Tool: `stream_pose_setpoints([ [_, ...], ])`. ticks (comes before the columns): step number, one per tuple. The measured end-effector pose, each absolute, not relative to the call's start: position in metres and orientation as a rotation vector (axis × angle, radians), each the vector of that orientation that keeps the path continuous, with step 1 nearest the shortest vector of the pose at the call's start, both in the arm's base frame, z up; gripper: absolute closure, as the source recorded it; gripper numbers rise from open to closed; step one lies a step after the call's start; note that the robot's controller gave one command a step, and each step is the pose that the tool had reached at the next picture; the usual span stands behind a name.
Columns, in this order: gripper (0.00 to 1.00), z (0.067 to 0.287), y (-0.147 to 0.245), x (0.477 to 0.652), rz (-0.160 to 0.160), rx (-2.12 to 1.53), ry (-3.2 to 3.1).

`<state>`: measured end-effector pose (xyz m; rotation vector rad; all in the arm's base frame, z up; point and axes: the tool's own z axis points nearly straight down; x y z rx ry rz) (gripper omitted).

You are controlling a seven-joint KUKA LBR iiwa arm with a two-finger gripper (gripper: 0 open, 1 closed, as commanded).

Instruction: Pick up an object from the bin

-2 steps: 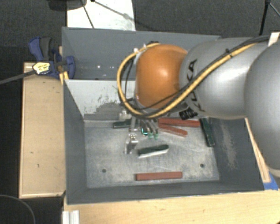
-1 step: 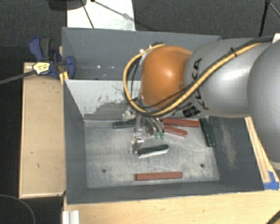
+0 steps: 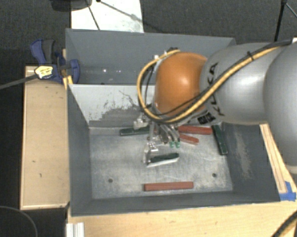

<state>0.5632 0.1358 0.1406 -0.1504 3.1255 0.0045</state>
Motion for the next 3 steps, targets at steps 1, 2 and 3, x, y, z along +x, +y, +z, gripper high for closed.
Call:
stream_pose_setpoints([
  [1,0.0,0.152,0.153,0.563,-0.004,-0.175,3.148],
  [2,0.0,0.176,0.161,0.565,0.004,-0.18,3.132],
  [3,0.0,0.175,0.14,0.567,-0.002,-0.061,3.139],
])
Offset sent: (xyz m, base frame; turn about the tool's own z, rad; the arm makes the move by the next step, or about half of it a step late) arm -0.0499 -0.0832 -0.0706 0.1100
